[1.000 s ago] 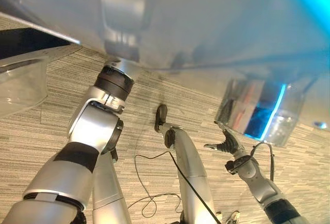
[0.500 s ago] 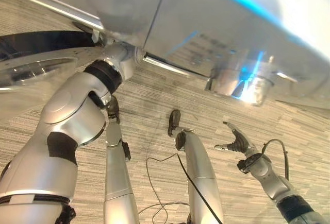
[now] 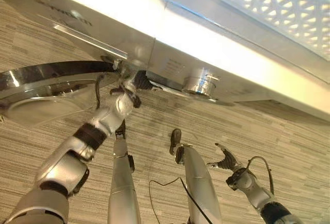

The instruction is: Grab the laundry basket,head to the washer,open it,put in the laundry and shut it.

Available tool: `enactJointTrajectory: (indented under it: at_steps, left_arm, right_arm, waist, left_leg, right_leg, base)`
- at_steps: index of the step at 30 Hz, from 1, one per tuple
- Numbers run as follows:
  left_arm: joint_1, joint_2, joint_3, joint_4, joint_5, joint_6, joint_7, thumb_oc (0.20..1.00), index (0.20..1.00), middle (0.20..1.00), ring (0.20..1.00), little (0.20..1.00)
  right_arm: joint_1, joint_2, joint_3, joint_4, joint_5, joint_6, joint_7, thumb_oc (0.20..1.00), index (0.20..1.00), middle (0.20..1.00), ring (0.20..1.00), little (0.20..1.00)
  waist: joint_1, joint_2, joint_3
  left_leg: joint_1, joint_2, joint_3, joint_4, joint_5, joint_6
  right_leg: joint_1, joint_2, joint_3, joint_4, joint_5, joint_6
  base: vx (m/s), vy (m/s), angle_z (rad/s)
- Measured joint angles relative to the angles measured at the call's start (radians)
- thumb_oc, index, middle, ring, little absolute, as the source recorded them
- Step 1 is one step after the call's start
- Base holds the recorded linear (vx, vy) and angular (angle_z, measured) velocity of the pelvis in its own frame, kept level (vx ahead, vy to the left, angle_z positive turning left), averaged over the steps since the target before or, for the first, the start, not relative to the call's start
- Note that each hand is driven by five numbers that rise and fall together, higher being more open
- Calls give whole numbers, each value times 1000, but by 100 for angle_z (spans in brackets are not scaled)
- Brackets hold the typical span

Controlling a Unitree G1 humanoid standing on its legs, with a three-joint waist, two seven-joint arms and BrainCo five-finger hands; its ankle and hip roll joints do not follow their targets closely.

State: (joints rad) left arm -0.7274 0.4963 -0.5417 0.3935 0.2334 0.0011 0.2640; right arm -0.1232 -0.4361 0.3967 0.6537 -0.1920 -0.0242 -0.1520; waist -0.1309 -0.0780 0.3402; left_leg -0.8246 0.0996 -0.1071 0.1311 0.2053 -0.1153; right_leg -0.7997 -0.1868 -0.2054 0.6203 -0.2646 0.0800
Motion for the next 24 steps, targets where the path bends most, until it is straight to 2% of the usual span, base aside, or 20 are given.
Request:
enactJointTrajectory:
  at_steps: [2,3,7,10,12,15,18,20,22,24]
  left_arm:
    - [59,-9,3,0,-1,-4,5,1000,1000,1000,1000,1000]
    - [158,-27,45,-1,0,-20,20,1000,1000,1000,1000,1000]
    - [285,-21,69,-3,0,-30,23,1000,1000,1000,1000,1000]
    - [421,-8,49,12,6,-38,-5,1000,1000,1000,1000,1000]
    - [494,-7,20,37,39,-43,-32,1000,1000,1000,1000,1000]
    - [568,-14,1,75,94,-56,-54,1000,1000,1000,1000,1000]
    - [590,-76,16,190,99,-62,-65,1000,1000,1000,1000,1000]
    - [601,-124,6,277,99,-58,-77,1000,1000,1000,1000,1000]
    - [615,-163,17,359,91,-57,-76,1000,1000,1000,1000,1000]
    - [626,-204,55,460,82,-55,-73,1000,1000,1000,1000,1000]
  right_arm:
    - [6,1,14,11,0,-1,1,1000,1000,1000,1000,1000]
    - [3,9,20,35,0,-1,1,1000,1000,1000,1000,1000]
    - [9,9,17,60,-1,-1,3,1000,1000,1000,1000,1000]
    - [11,16,18,133,-1,0,4,1000,1000,1000,1000,1000]
    - [11,26,19,192,-5,1,6,1000,1000,1000,1000,1000]
    - [34,35,25,261,-10,0,10,1000,1000,1000,1000,1000]
    - [31,77,14,380,-7,0,28,1000,1000,1000,1000,1000]
    - [44,105,18,458,1,2,45,1000,1000,1000,1000,1000]
    - [46,125,16,493,4,7,54,1000,1000,1000,1000,1000]
    - [51,147,15,520,7,11,69,1000,1000,1000,1000,1000]
  waist:
    - [12,1,-1]
    - [23,11,-7]
    - [60,39,-27]
    - [76,52,-36]
    - [87,55,-37]
    - [91,74,-118]
    - [93,84,-131]
    - [91,100,-174]
    - [90,106,-182]
    - [90,101,-192]
  left_leg:
    - [42,-1,5,-8,-2,3]
    - [101,0,11,-41,-11,16]
    - [137,-1,16,-57,-17,26]
    - [229,-3,29,-79,-18,43]
    - [338,-4,41,-110,-20,46]
    - [401,-5,49,-142,-35,61]
    - [512,-9,59,-172,-37,62]
    - [549,-11,57,-192,-38,62]
    - [594,-10,58,-208,-37,61]
    - [652,-12,62,-222,-38,59]
  right_leg:
    - [43,-1,1,-23,1,3]
    - [101,3,1,-55,4,8]
    - [140,4,1,-83,12,14]
    - [249,5,3,-146,25,23]
    - [374,10,3,-223,44,36]
    - [464,17,0,-316,67,50]
    - [609,21,-1,-431,106,61]
    - [675,31,-2,-512,128,68]
    - [753,40,-5,-591,173,66]
    - [837,44,-10,-663,206,64]
  base:
    - [38,49,-3]
    - [26,35,-2]
    - [62,52,-1]
    - [113,62,-4]
    - [99,23,-9]
    - [121,30,-5]
    - [104,1,-5]
    - [76,-5,3]
    - [121,-19,-2]
    - [96,-32,-3]
